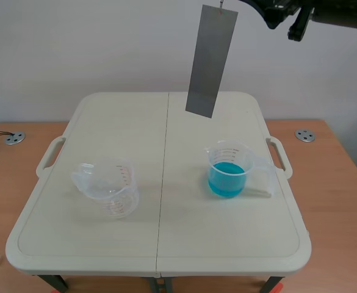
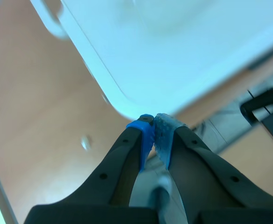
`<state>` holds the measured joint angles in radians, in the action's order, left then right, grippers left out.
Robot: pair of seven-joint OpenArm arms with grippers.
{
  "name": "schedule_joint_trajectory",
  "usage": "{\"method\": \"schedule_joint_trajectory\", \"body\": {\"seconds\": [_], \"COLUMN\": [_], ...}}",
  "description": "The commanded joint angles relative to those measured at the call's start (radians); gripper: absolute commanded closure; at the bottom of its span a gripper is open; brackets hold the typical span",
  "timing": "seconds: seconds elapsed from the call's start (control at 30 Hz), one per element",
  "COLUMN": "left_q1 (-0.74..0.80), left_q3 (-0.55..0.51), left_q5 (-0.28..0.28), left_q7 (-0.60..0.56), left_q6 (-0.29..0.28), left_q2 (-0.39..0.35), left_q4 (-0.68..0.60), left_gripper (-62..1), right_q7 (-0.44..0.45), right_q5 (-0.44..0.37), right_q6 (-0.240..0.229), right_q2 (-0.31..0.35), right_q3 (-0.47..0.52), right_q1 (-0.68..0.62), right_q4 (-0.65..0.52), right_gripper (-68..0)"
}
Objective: Hold the metal plate by the orange handle, dip it into the blue solution, take it out and point at it, then put the plate back in the beaker on the left.
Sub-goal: 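Move the plate over the blue solution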
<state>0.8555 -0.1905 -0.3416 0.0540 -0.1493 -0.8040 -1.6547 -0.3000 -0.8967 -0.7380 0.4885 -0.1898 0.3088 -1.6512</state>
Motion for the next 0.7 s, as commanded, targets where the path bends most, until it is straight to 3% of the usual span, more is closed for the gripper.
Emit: {"method": "schedule_joint_trajectory", "body": {"seconds": [0.0, 0.13, 0.27, 0.5, 0.67], "left_q1": [-0.053, -0.195, -0.347, -0.588, -0.74], "left_q3": [-0.002, 0.002, 0.031, 0.229, 0.418], "left_q5": [-0.007, -0.068, -0.12, -0.111, -0.034], "left_q7": [-0.013, -0.013, -0.009, 0.051, 0.095], "left_q6": [0.004, -0.011, -0.079, -0.135, -0.134], "left_q2": [-0.003, -0.002, 0.014, 0.067, 0.141], "left_q4": [-0.021, -0.042, -0.048, -0.048, -0.046], "left_gripper": [-3.4, -3.4, -3.4, -3.4, -3.4], "right_q7": [0.013, 0.014, 0.012, 0.006, 0.01], "right_q5": [-0.034, -0.05, -0.05, -0.031, -0.005], "right_q6": [-0.008, -0.008, -0.008, -0.008, -0.008], "right_q2": [0.027, 0.061, 0.074, 0.074, 0.074], "right_q3": [0.013, 0.043, 0.07, 0.106, 0.106], "right_q1": [-0.006, -0.047, -0.083, -0.113, -0.112], "right_q4": [-0.015, -0.015, -0.015, -0.015, -0.015], "right_gripper": [-1.3, -1.3, -1.3, -1.3, -1.3]}}
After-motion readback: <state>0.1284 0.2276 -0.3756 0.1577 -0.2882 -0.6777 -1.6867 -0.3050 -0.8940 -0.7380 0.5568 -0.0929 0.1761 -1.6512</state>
